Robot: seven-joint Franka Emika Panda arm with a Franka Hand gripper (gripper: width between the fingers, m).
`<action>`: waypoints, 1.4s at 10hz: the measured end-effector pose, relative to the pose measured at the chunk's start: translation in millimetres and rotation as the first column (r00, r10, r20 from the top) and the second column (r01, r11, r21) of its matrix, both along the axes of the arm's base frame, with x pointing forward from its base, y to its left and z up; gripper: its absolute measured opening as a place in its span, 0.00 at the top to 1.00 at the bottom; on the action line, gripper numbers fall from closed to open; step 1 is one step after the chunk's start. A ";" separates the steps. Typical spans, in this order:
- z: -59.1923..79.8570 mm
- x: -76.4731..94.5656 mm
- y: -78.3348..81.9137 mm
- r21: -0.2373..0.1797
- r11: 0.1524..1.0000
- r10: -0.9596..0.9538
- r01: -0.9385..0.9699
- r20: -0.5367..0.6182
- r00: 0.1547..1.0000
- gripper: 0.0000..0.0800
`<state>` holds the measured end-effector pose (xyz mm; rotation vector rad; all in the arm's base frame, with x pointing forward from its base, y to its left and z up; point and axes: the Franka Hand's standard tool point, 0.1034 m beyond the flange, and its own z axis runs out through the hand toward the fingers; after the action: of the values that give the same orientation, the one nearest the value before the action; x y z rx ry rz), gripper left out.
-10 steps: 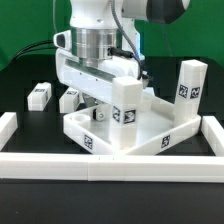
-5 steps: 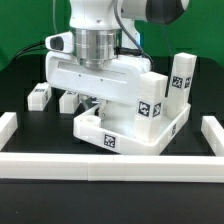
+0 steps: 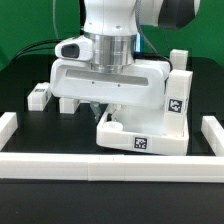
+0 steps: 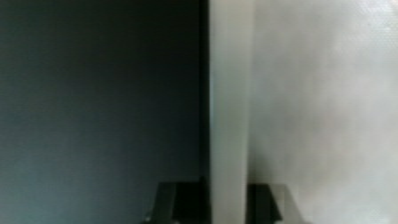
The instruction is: Assemble desk
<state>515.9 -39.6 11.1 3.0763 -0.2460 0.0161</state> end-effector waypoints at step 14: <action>0.4 21.9 10.8 -0.031 0.695 0.716 -0.718 -0.059 0.696 0.92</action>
Offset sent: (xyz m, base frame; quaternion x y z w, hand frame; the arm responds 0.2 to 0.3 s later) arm 0.0000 0.0000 0.0000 0.0000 0.0000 -0.1938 0.9810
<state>537.8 -28.8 11.5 2.8846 0.9604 -0.0102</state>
